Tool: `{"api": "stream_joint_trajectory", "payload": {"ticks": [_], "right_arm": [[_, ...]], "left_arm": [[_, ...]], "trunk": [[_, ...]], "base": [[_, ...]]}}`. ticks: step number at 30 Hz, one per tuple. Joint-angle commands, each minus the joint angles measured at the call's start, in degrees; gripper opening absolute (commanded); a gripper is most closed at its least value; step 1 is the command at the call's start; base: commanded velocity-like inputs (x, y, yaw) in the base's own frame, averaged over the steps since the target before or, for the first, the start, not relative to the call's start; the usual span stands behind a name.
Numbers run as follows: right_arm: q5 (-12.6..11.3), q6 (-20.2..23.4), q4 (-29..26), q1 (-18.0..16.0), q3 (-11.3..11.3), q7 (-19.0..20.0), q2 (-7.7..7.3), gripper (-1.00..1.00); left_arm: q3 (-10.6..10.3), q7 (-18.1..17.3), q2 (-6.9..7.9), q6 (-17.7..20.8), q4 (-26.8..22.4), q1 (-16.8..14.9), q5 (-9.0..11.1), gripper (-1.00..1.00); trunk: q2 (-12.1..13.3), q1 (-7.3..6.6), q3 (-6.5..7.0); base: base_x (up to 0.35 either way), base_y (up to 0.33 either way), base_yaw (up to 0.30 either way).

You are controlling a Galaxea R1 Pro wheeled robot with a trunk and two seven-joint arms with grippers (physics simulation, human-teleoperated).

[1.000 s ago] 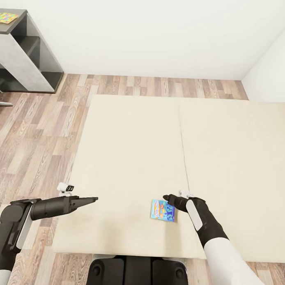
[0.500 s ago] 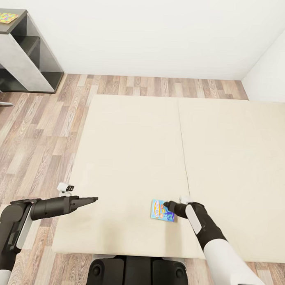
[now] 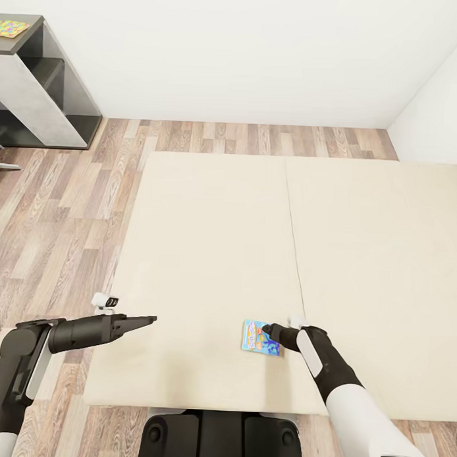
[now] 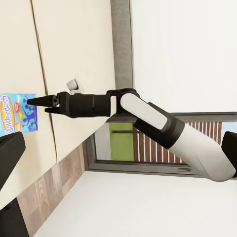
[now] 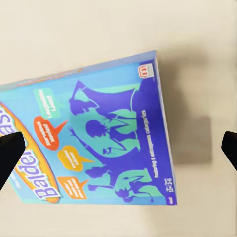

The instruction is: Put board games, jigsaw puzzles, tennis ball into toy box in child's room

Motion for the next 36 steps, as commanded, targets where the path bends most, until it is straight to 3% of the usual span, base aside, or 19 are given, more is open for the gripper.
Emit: {"api": "stream_joint_trajectory", "payload": {"ticks": [1,20,36], "right_arm": [[-0.6,0.3,-0.1,0.0,-0.2,-0.3,0.03,1.0],[-0.7,0.0,-0.3,0.6,-0.4,-0.1,-0.61,1.0],[-0.5,-0.1,-0.2,0.7,-0.2,0.0,0.04,1.0]], "left_arm": [[0.0,-0.2,0.02,0.6,0.0,0.0,0.0,1.0],[0.0,-0.2,0.03,0.6,0.0,0.0,0.0,1.0],[0.0,-0.2,0.03,0.6,0.0,0.0,0.0,1.0]], "trunk": [[-0.1,0.03,-0.06],[-0.1,0.03,-0.55],[-0.1,0.03,-1.82]], "base": [[0.0,0.0,0.0],[0.0,0.0,0.0],[0.0,0.0,0.0]]}}
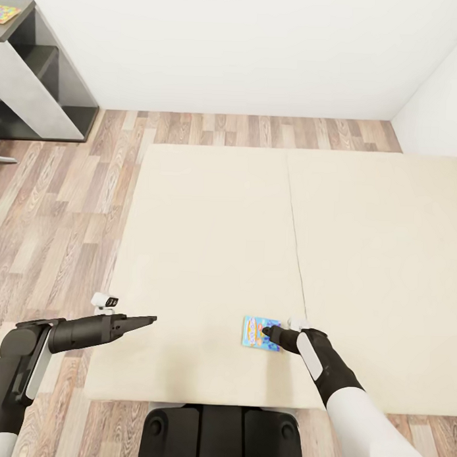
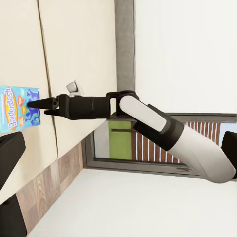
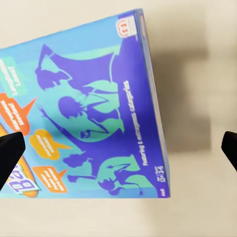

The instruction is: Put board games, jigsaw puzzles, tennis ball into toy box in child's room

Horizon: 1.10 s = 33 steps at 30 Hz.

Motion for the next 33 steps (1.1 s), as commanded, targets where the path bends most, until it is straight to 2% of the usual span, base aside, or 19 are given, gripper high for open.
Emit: {"api": "stream_joint_trajectory", "payload": {"ticks": [1,22,33], "right_arm": [[-0.5,0.3,-0.1,0.0,-0.2,-0.3,0.07,1.0],[-0.6,0.2,-0.2,-0.1,-0.4,-0.3,0.24,1.0],[-0.5,0.5,-1.2,-1.1,-0.3,-0.6,0.83,1.0]], "left_arm": [[0.0,-0.2,0.0,0.6,0.0,0.0,0.0,1.0],[0.0,-0.2,0.02,0.6,0.0,0.0,-0.1,1.0],[0.0,-0.2,-0.02,0.6,0.0,0.0,-0.1,1.0]], "trunk": [[-0.1,0.03,-0.09],[-0.1,0.03,-0.33],[-0.1,0.03,-0.35]], "base": [[0.0,0.0,0.0],[0.0,0.0,0.0],[0.0,0.0,0.0]]}}
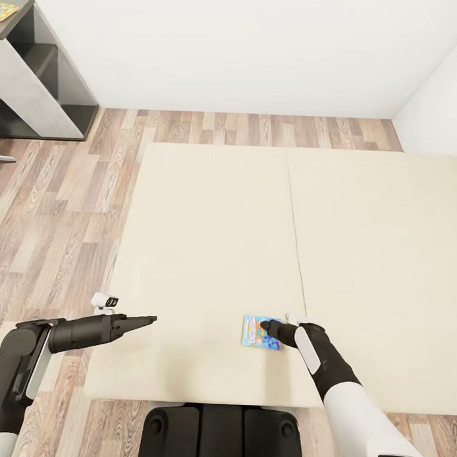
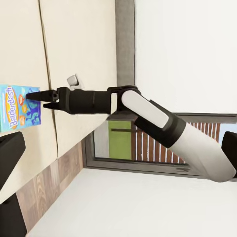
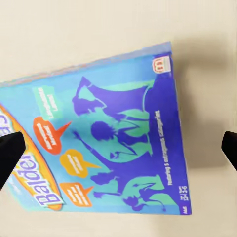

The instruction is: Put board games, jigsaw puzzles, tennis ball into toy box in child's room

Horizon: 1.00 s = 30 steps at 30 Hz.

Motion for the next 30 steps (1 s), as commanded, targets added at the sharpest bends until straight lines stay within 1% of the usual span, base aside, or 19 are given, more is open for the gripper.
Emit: {"api": "stream_joint_trajectory", "payload": {"ticks": [1,5,6,9,10,13,15,19,30], "right_arm": [[-0.6,0.3,0.0,-0.4,-0.2,-0.3,0.17,1.0],[-0.6,0.1,2.1,-3.3,-0.2,-0.4,0.76,1.0],[-0.5,0.0,4.0,-4.7,-0.2,-0.6,0.95,1.0],[-0.4,-0.3,7.2,-7.0,-0.2,-1.0,1.18,1.0],[-0.4,-0.9,9.3,-8.4,-0.2,-1.6,1.36,1.0],[-0.4,-3.2,13.7,-10.6,-0.3,-3.4,1.64,1.0],[-0.4,-4.2,15.6,-11.1,-0.3,-4.3,1.67,1.0],[-0.4,-4.9,17.0,-11.4,-0.2,-4.9,1.67,1.0],[-0.3,-5.4,17.7,-11.4,0.1,-5.1,1.04,1.0]], "left_arm": [[0.0,-0.2,0.01,0.6,0.0,0.0,0.0,1.0],[0.0,-0.2,-0.02,0.6,0.0,0.0,0.0,1.0],[0.0,-0.2,-0.02,0.6,0.0,0.0,0.0,1.0],[0.0,-0.2,-0.03,0.6,0.0,0.0,0.0,1.0],[0.0,-0.2,-0.03,0.6,0.0,0.0,0.0,1.0],[0.0,-0.2,-0.03,0.6,0.0,0.0,0.0,1.0],[0.0,-0.2,-0.03,0.6,0.0,0.0,0.0,1.0],[0.0,-0.2,-0.06,0.6,0.0,0.0,0.0,1.0],[-0.1,-0.2,-0.17,0.6,0.0,0.0,-0.1,1.0]], "trunk": [[-0.1,0.03,-0.06],[-0.1,0.03,-0.06],[-0.1,0.03,-0.06],[-0.1,0.03,-0.06],[-0.1,0.03,-0.06],[-0.1,0.03,-0.06],[-0.1,0.03,-0.06],[-0.1,0.03,-0.06],[-0.1,0.03,-0.06]], "base": [[0.0,0.0,0.0],[0.0,0.0,0.0],[0.0,0.0,0.0],[0.0,0.0,0.0],[0.0,0.0,0.0],[0.0,0.0,0.0],[0.0,0.0,0.0],[0.0,0.0,0.0],[0.0,0.0,0.0]]}}
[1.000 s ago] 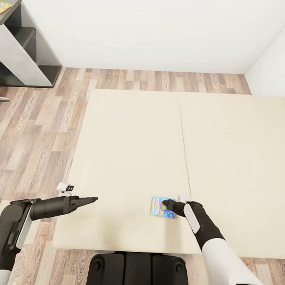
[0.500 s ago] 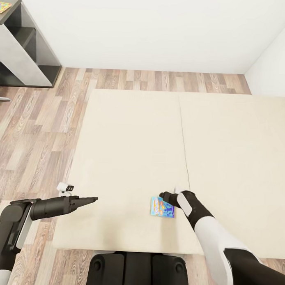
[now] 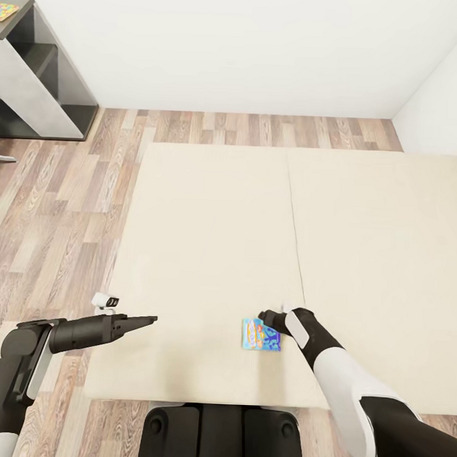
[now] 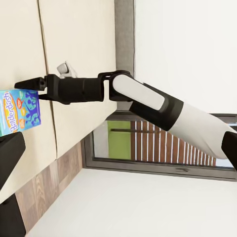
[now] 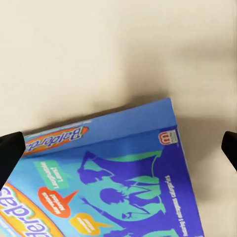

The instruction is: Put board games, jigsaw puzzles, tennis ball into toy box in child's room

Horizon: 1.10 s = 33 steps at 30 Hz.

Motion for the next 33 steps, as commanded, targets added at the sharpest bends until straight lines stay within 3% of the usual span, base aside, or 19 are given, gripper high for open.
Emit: {"api": "stream_joint_trajectory", "payload": {"ticks": [1,9,22,30,33], "right_arm": [[-0.5,-0.1,-0.1,0.0,-0.3,-0.4,0.14,1.0],[1.4,-1.1,-0.1,0.1,0.3,-0.2,0.58,1.0],[1.8,-0.7,-0.1,0.3,1.5,0.1,0.66,1.0],[1.8,-0.7,-0.1,0.4,5.6,0.1,0.64,1.0],[1.8,-0.7,-0.1,0.4,6.2,0.1,0.62,1.0]], "left_arm": [[0.0,-0.2,0.0,0.6,0.0,0.0,0.0,1.0],[0.0,-0.2,-0.03,0.6,0.0,0.0,-0.1,1.0],[0.0,-0.2,-0.03,0.6,0.0,0.0,-0.1,1.0],[0.0,-0.2,-0.1,0.6,0.0,0.0,-0.1,1.0],[0.0,-0.2,-0.1,0.6,0.0,0.0,-0.1,1.0]], "trunk": [[-0.1,0.03,-0.06],[-0.1,0.03,-0.06],[-0.1,0.03,-0.06],[-0.1,0.03,-0.06],[-0.1,0.03,-0.06]], "base": [[0.0,0.0,0.0],[0.0,0.0,0.0],[0.0,0.0,0.0],[0.0,0.0,0.0],[0.0,0.0,0.0]]}}
